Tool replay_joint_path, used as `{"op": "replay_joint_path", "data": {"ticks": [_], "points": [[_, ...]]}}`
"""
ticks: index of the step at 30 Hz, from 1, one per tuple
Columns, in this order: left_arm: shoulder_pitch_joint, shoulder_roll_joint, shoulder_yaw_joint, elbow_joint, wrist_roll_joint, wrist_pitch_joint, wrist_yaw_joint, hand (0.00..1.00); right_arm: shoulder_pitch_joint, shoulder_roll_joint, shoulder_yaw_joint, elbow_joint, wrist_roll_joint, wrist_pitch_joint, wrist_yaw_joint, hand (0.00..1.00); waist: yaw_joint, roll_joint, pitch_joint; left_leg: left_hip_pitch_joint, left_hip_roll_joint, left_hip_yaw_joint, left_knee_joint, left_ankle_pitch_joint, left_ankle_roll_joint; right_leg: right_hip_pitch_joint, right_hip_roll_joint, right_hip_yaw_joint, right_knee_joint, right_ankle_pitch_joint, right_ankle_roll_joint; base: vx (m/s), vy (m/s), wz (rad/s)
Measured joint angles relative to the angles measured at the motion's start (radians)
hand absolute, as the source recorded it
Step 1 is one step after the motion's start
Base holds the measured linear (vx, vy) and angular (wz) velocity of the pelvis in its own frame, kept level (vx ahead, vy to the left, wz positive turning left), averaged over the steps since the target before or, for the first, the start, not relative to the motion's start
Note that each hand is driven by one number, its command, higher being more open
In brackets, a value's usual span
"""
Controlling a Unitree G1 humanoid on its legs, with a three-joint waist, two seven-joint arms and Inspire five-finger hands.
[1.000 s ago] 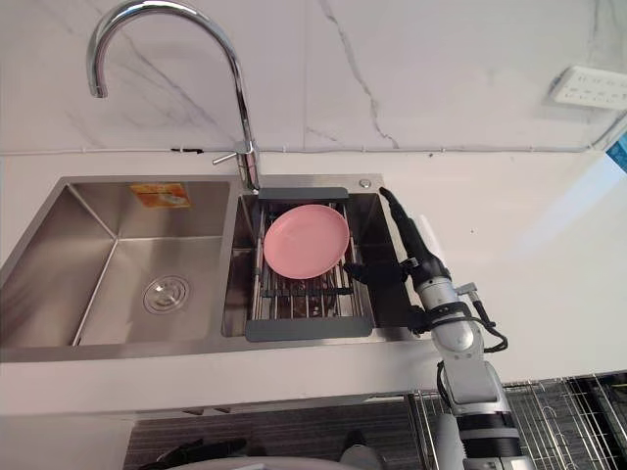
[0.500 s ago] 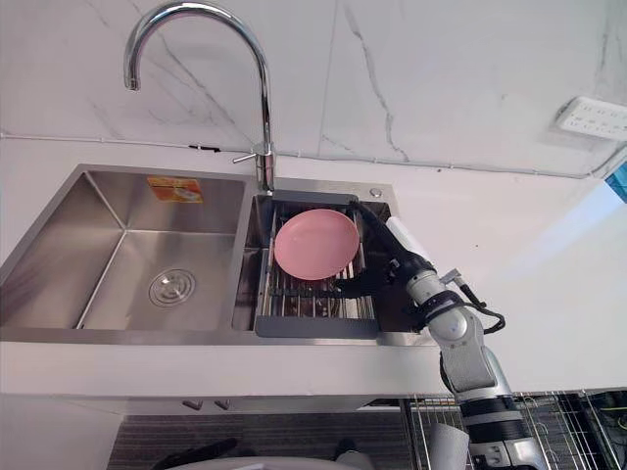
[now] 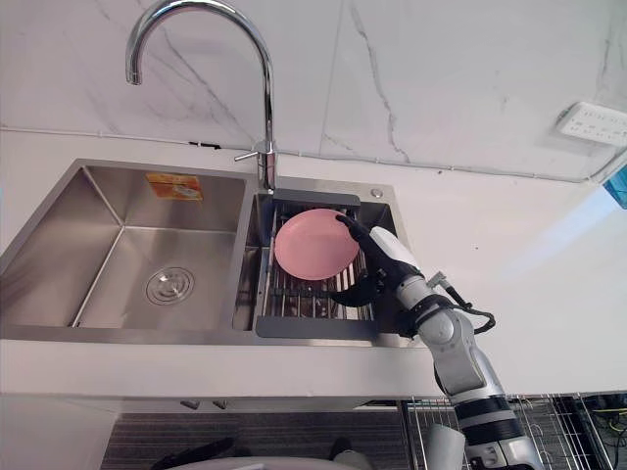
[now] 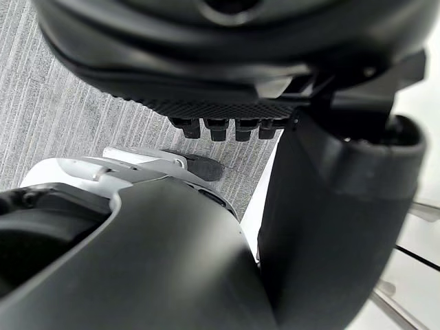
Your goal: Walk over to the sink, pick up the cup, carry it to the dishwasher, place the cup inside the dishwasher, then close the dishwasher door
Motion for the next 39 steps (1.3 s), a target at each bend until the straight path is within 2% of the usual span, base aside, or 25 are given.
{"op": "replay_joint_path", "data": {"ticks": [5, 21, 39], "points": [[0.0, 0.0, 0.0, 0.0, -0.004, 0.0, 0.0, 1.0, 0.0, 0.0, 0.006, 0.019, -0.083, 0.005, -0.048, 1.0, 0.002, 0.0, 0.0, 0.0, 0.0, 0.002, 0.0, 0.0, 0.0, -0.001, 0.0, 0.002, 0.0, 0.0, 0.0, 0.0, 0.0, 0.0], [-0.002, -0.018, 0.029, -0.002, -0.02, 0.012, 0.024, 1.0, -0.003, 0.028, 0.028, 0.116, -0.152, 0.077, -0.212, 1.0, 0.021, 0.015, 0.009, -0.002, -0.002, -0.001, 0.002, 0.001, 0.002, -0.001, 0.0, 0.001, 0.0, 0.0, 0.0, 0.0, 0.0, 0.0], [-0.001, -0.026, 0.029, -0.028, 0.011, 0.012, 0.012, 1.0, -0.092, 0.044, 0.037, 0.259, -0.196, 0.094, -0.342, 1.0, 0.037, 0.03, 0.018, -0.015, -0.008, -0.04, 0.0, 0.018, 0.01, 0.005, -0.006, -0.035, -0.002, 0.0, -0.001, -0.01, -0.004, 0.06]]}}
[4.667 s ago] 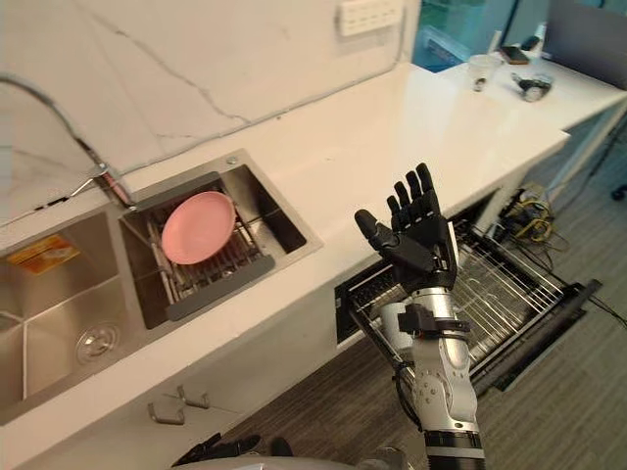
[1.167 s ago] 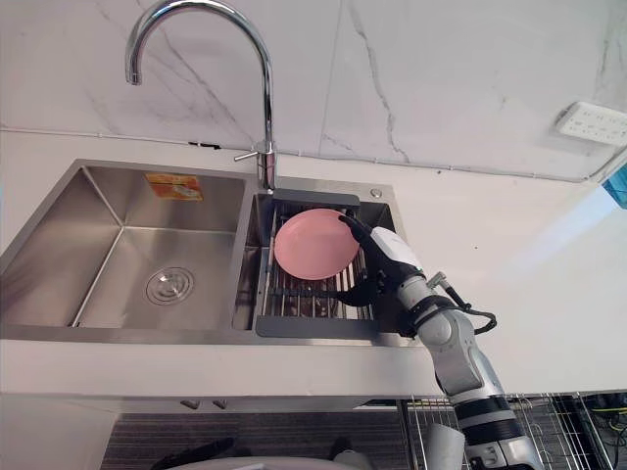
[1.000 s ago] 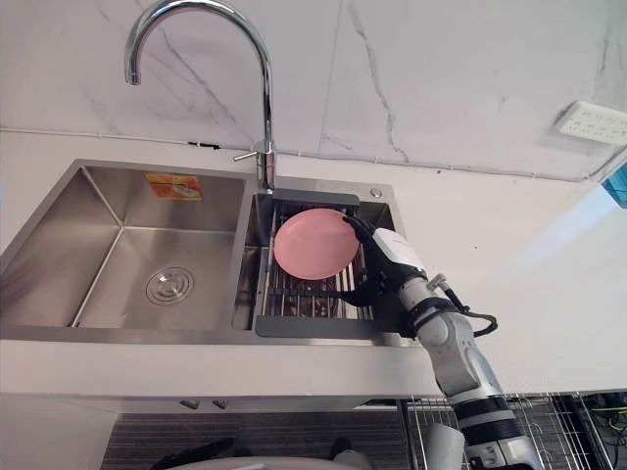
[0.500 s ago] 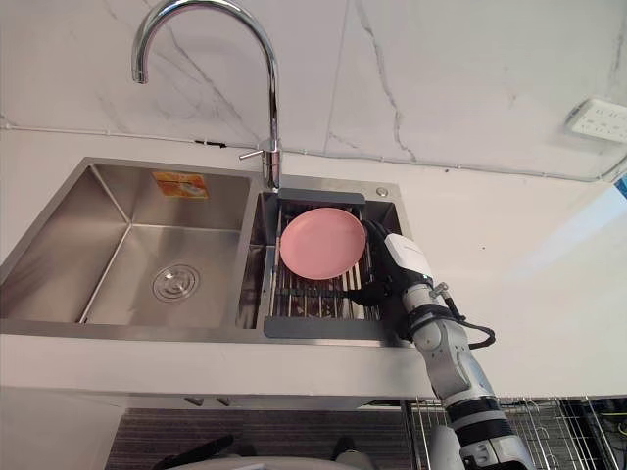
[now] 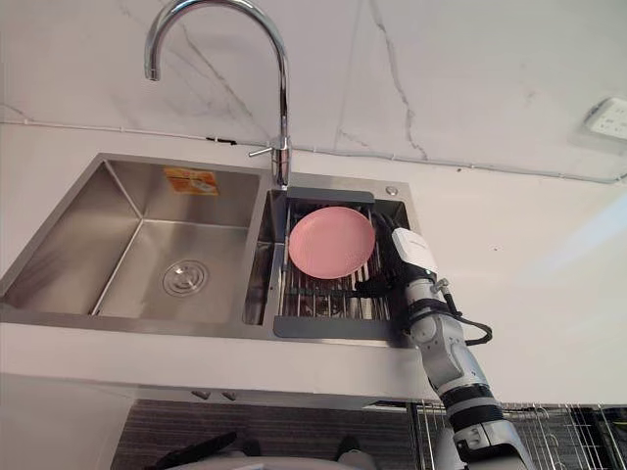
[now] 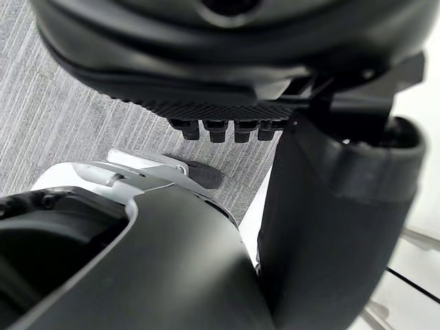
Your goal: Walk over to the sink, pick up the cup, carry it to the dishwasher, place the cup inside the dishwasher, then close the dishwasher door
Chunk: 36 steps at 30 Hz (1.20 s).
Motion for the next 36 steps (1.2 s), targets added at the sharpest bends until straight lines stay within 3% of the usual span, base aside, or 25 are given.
{"op": "replay_joint_path", "data": {"ticks": [16, 20, 33, 36], "points": [[0.0, -0.007, 0.004, -0.011, 0.01, -0.002, -0.015, 1.0, -0.082, 0.002, 0.029, 0.098, -0.006, 0.017, -0.058, 1.0, 0.012, 0.007, 0.006, -0.009, -0.004, -0.028, -0.007, 0.017, 0.011, 0.008, 0.0, -0.029, -0.003, 0.003, -0.004, -0.02, -0.005, 0.05], [0.0, -0.007, 0.008, -0.016, 0.051, -0.017, -0.021, 1.0, -0.101, 0.006, 0.034, 0.13, -0.077, 0.013, -0.105, 1.0, 0.014, 0.008, 0.007, -0.016, -0.006, -0.037, -0.007, 0.02, 0.012, 0.009, 0.0, -0.039, -0.012, 0.005, -0.006, 0.01, -0.001, 0.07], [0.0, -0.003, 0.007, -0.023, 0.087, -0.037, -0.044, 1.0, -0.139, -0.003, 0.097, 0.182, -0.25, -0.071, -0.211, 1.0, 0.015, 0.006, 0.014, -0.022, -0.005, -0.05, -0.007, 0.024, 0.011, 0.013, 0.0, -0.054, -0.012, 0.006, -0.006, 0.0, -0.001, 0.02], [-0.001, 0.002, 0.008, -0.036, 0.087, 0.006, -0.045, 1.0, -0.149, -0.017, 0.117, 0.192, -0.256, -0.085, -0.221, 1.0, 0.016, 0.003, 0.016, -0.022, -0.005, -0.051, -0.007, 0.025, 0.012, 0.013, 0.0, -0.054, -0.012, 0.006, -0.006, 0.0, 0.0, 0.0]]}}
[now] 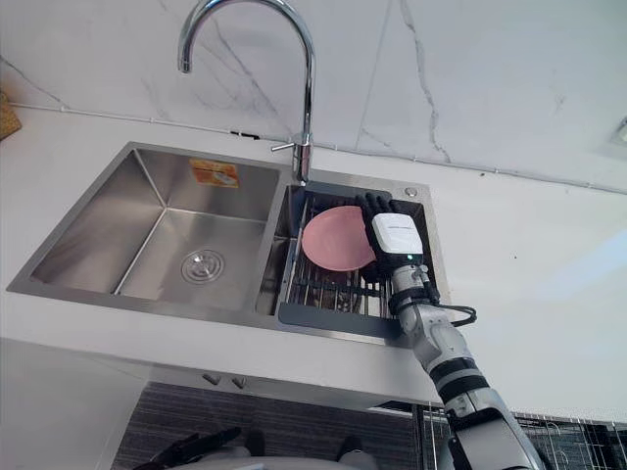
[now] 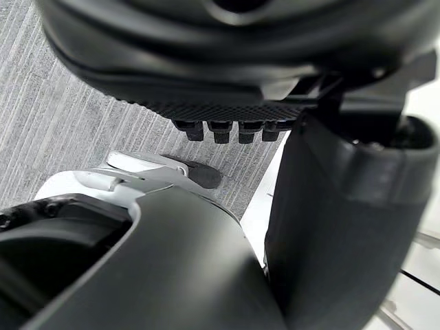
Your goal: Walk over to the sink, pick up the cup, carry it to the dishwasher, place the cup inside the dishwasher, then close the dishwasher door
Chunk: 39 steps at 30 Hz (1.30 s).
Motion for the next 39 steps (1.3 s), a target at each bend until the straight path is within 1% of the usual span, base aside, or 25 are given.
{"op": "replay_joint_path", "data": {"ticks": [1, 3, 7, 8, 9, 11, 12, 16, 20, 25, 29, 31, 32, 33, 34, 35, 39], "points": [[-0.002, 0.002, 0.001, -0.007, 0.011, 0.021, -0.006, 1.0, -0.009, -0.005, 0.006, 0.01, -0.009, -0.009, 0.0, 1.0, 0.0, 0.0, 0.0, 0.0, 0.0, 0.0, 0.0, 0.0, 0.0, 0.001, 0.0, 0.0, 0.0, 0.0, 0.0, 0.0, 0.0, 0.0], [-0.007, 0.005, 0.001, -0.011, 0.035, 0.027, -0.013, 1.0, -0.023, -0.026, 0.033, 0.019, -0.016, -0.023, 0.0, 1.0, 0.0, 0.0, 0.0, 0.001, 0.0, 0.0, 0.0, 0.0, 0.0, 0.001, 0.0, 0.0, 0.0, 0.0, 0.0, 0.0, 0.0, 0.0], [-0.011, 0.007, 0.001, -0.011, 0.039, 0.038, -0.018, 1.0, -0.035, -0.032, 0.043, 0.041, -0.024, -0.049, -0.014, 1.0, 0.0, -0.001, 0.0, 0.001, 0.002, 0.0, 0.0, 0.0, 0.0, 0.001, 0.001, 0.0, 0.0, 0.0, 0.0, 0.0, 0.0, 0.0], [-0.015, 0.009, 0.001, -0.011, 0.039, 0.051, -0.02, 1.0, -0.037, -0.038, 0.049, 0.045, -0.028, -0.054, -0.016, 0.0, 0.0, -0.001, 0.0, 0.001, 0.002, 0.0, 0.0, 0.0, 0.0, 0.001, 0.002, 0.0, 0.0, 0.0, 0.0, 0.0, 0.0, 0.0], [-0.022, 0.013, 0.001, -0.011, 0.047, 0.077, -0.028, 1.0, -0.042, -0.043, 0.06, 0.051, -0.032, -0.057, -0.022, 0.0, 0.0, -0.001, 0.0, 0.001, 0.003, 0.0, 0.0, 0.0, -0.001, 0.001, 0.002, 0.0, 0.0, 0.0, 0.0, 0.0, 0.0, 0.0], [-0.037, 0.02, 0.001, -0.012, 0.096, 0.093, -0.053, 1.0, -0.048, -0.048, 0.069, 0.056, -0.045, -0.064, -0.029, 0.0, 0.001, -0.002, 0.001, 0.001, 0.004, 0.001, 0.0, 0.001, -0.001, 0.001, 0.003, 0.0, 0.0, 0.0, 0.0, 0.0, 0.0, 0.0], [-0.043, 0.022, 0.001, -0.012, 0.119, 0.094, -0.062, 1.0, -0.051, -0.05, 0.071, 0.062, -0.062, -0.077, -0.031, 0.0, 0.001, -0.003, 0.001, 0.001, 0.005, 0.002, 0.0, 0.001, -0.001, 0.001, 0.004, 0.001, 0.0, 0.0, 0.0, 0.0, 0.0, 0.0], [-0.046, 0.024, 0.001, -0.012, 0.118, 0.099, -0.063, 1.0, -0.053, -0.065, 0.091, 0.085, -0.07, -0.11, -0.038, 0.0, 0.001, -0.008, 0.003, 0.002, 0.009, 0.007, 0.0, 0.001, -0.002, 0.001, 0.01, 0.005, -0.005, 0.002, -0.003, 0.0, 0.0, -0.04], [-0.049, 0.023, 0.001, -0.012, 0.118, 0.102, -0.063, 1.0, -0.054, -0.066, 0.091, 0.086, -0.072, -0.131, -0.054, 0.0, 0.002, -0.01, 0.005, 0.002, 0.013, 0.01, 0.0, 0.0, -0.002, 0.003, 0.011, 0.006, -0.013, 0.004, -0.006, 0.0, 0.0, -0.01], [-0.05, 0.023, 0.0, -0.012, 0.118, 0.102, -0.063, 1.0, -0.054, -0.082, 0.092, 0.087, -0.101, -0.188, -0.072, 0.0, 0.002, -0.011, 0.005, 0.003, 0.016, 0.015, 0.0, 0.0, -0.004, 0.003, 0.014, 0.009, -0.017, 0.005, -0.007, 0.0, 0.0, 0.0], [-0.05, 0.024, -0.001, -0.012, 0.121, 0.11, -0.078, 1.0, -0.059, -0.091, 0.126, 0.086, -0.105, -0.234, -0.084, 0.0, 0.004, -0.011, 0.006, 0.022, 0.017, 0.026, 0.004, -0.005, -0.011, 0.019, 0.015, 0.02, -0.017, 0.005, -0.007, 0.01, 0.004, -0.06], [-0.05, 0.024, -0.003, -0.013, 0.121, 0.111, -0.081, 1.0, -0.059, -0.091, 0.131, 0.081, -0.104, -0.269, -0.095, 0.0, 0.005, -0.011, 0.006, 0.026, 0.017, 0.033, 0.004, -0.007, -0.013, 0.02, 0.015, 0.026, -0.017, 0.005, -0.007, 0.0, 0.01, -0.09], [-0.05, 0.024, -0.004, -0.014, 0.122, 0.111, -0.081, 1.0, -0.057, -0.09, 0.139, 0.066, -0.103, -0.3, -0.104, 0.0, 0.005, -0.011, 0.006, 0.027, 0.017, 0.036, 0.004, -0.007, -0.013, 0.02, 0.015, 0.029, -0.017, 0.005, -0.007, -0.01, 0.005, -0.06], [-0.05, 0.024, -0.004, -0.015, 0.122, 0.111, -0.081, 1.0, -0.051, -0.09, 0.143, 0.039, -0.101, -0.318, -0.107, 0.0, 0.005, -0.011, 0.006, 0.028, 0.018, 0.038, 0.004, -0.007, -0.013, 0.02, 0.016, 0.031, -0.017, 0.005, -0.007, -0.01, 0.003, -0.07], [-0.05, 0.024, -0.004, -0.015, 0.122, 0.111, -0.08, 1.0, -0.033, -0.09, 0.145, -0.03, -0.095, -0.348, -0.11, 0.0, 0.004, -0.011, 0.006, 0.03, 0.019, 0.041, 0.005, -0.007, -0.014, 0.02, 0.017, 0.034, -0.017, 0.005, -0.007, 0.0, 0.0, -0.06], [-0.049, 0.024, -0.004, -0.016, 0.122, 0.111, -0.08, 1.0, -0.022, -0.089, 0.145, -0.072, -0.088, -0.366, -0.116, 0.0, 0.004, -0.011, 0.006, 0.031, 0.019, 0.044, 0.005, -0.007, -0.014, 0.02, 0.017, 0.036, -0.017, 0.005, -0.007, 0.0, 0.0, -0.06], [-0.049, 0.023, -0.004, -0.017, 0.139, 0.111, -0.077, 1.0, 0.008, -0.082, 0.132, -0.216, -0.027, -0.396, -0.126, 0.0, -0.003, -0.011, 0.006, 0.039, 0.019, 0.055, 0.005, -0.008, -0.014, 0.02, 0.017, 0.05, -0.015, 0.006, -0.008, 0.0, 0.003, -0.07]]}}
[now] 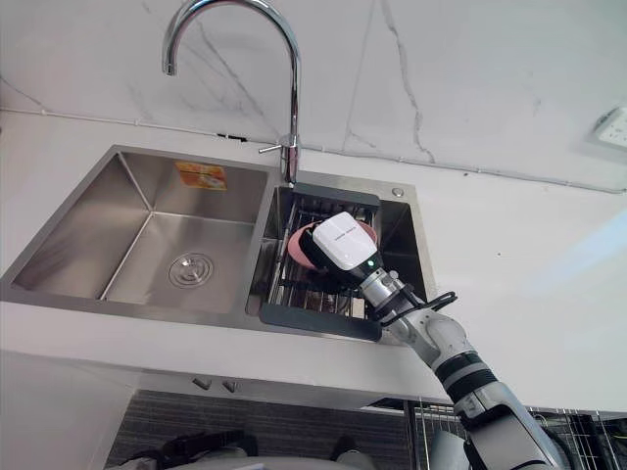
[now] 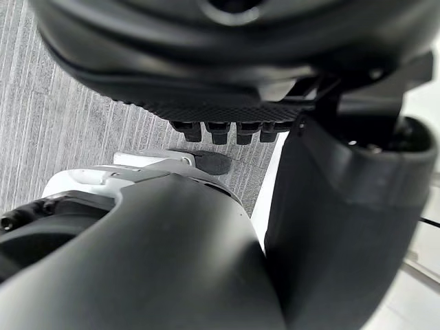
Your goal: Walk over to the sink, pick up the cup, carry it to the dishwasher, place the cup inside the dishwasher, then close the dishwasher door
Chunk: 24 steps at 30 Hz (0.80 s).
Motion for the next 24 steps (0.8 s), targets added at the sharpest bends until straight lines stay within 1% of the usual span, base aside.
{"op": "replay_joint_path", "data": {"ticks": [4, 8, 10, 14, 15, 18, 20, 22, 24], "points": [[0.001, -0.004, 0.001, 0.001, 0.001, -0.002, 0.011, 1.0, 0.046, 0.022, -0.088, -0.071, 0.068, -0.001, -0.008, 0.0, -0.002, 0.003, 0.001, 0.008, 0.0, 0.014, 0.0, -0.003, -0.004, 0.0, 0.001, 0.014, 0.0, 0.004, -0.003, -0.02, 0.003, -0.1], [0.002, -0.012, 0.002, 0.003, 0.001, -0.003, 0.029, 1.0, 0.087, 0.023, -0.139, -0.083, 0.097, 0.001, -0.007, 0.0, -0.008, 0.01, 0.004, 0.013, 0.001, 0.029, 0.0, -0.004, -0.004, -0.001, 0.004, 0.028, -0.001, 0.007, -0.006, -0.03, 0.002, -0.12], [0.003, -0.017, 0.002, 0.012, -0.001, -0.004, 0.04, 1.0, 0.132, 0.022, -0.151, -0.089, 0.097, 0.001, -0.007, 0.0, -0.017, 0.019, -0.001, 0.013, 0.004, 0.035, -0.001, -0.007, -0.005, -0.002, 0.008, 0.034, -0.004, 0.008, -0.007, -0.01, -0.009, -0.07], [0.003, -0.029, 0.001, 0.02, -0.001, -0.008, 0.049, 1.0, 0.169, 0.022, -0.151, -0.089, 0.097, 0.009, 0.003, 0.0, -0.028, 0.04, -0.004, 0.012, 0.011, 0.04, -0.005, -0.008, -0.006, -0.004, 0.017, 0.037, -0.011, 0.009, -0.009, 0.0, -0.013, -0.04], [0.003, -0.031, 0.0, 0.021, -0.001, -0.009, 0.049, 1.0, 0.174, 0.022, -0.152, -0.089, 0.097, 0.013, 0.007, 1.0, -0.03, 0.046, -0.006, 0.009, 0.014, 0.04, -0.005, -0.008, -0.006, -0.004, 0.021, 0.037, -0.017, 0.011, -0.012, 0.01, -0.031, -0.02], [0.003, -0.041, 0.0, 0.03, -0.003, -0.009, 0.051, 1.0, 0.187, 0.022, -0.156, -0.089, 0.109, 0.019, 0.019, 1.0, -0.031, 0.064, -0.016, 0.007, 0.02, 0.041, -0.004, -0.009, -0.006, -0.006, 0.028, 0.037, -0.022, 0.011, -0.014, 0.02, -0.036, -0.01], [0.003, -0.044, -0.001, 0.034, -0.003, -0.009, 0.051, 1.0, 0.195, 0.022, -0.163, -0.09, 0.164, 0.019, 0.053, 1.0, -0.031, 0.07, -0.019, 0.006, 0.023, 0.041, -0.004, -0.009, -0.007, -0.005, 0.031, 0.036, -0.025, 0.01, -0.015, 0.03, -0.026, 0.0], [0.002, -0.045, -0.001, 0.036, -0.003, -0.009, 0.051, 1.0, 0.202, 0.024, -0.183, -0.09, 0.233, 0.024, 0.118, 1.0, -0.032, 0.072, -0.021, 0.005, 0.026, 0.041, 0.0, -0.01, -0.009, -0.005, 0.034, 0.036, -0.027, 0.01, -0.016, 0.02, -0.013, 0.0], [0.002, -0.045, -0.001, 0.037, -0.003, -0.009, 0.051, 1.0, 0.203, 0.024, -0.193, -0.09, 0.269, 0.037, 0.159, 1.0, -0.033, 0.073, -0.021, 0.005, 0.027, 0.041, 0.0, -0.011, -0.01, -0.005, 0.035, 0.036, -0.027, 0.009, -0.016, 0.0, 0.0, 0.0]]}}
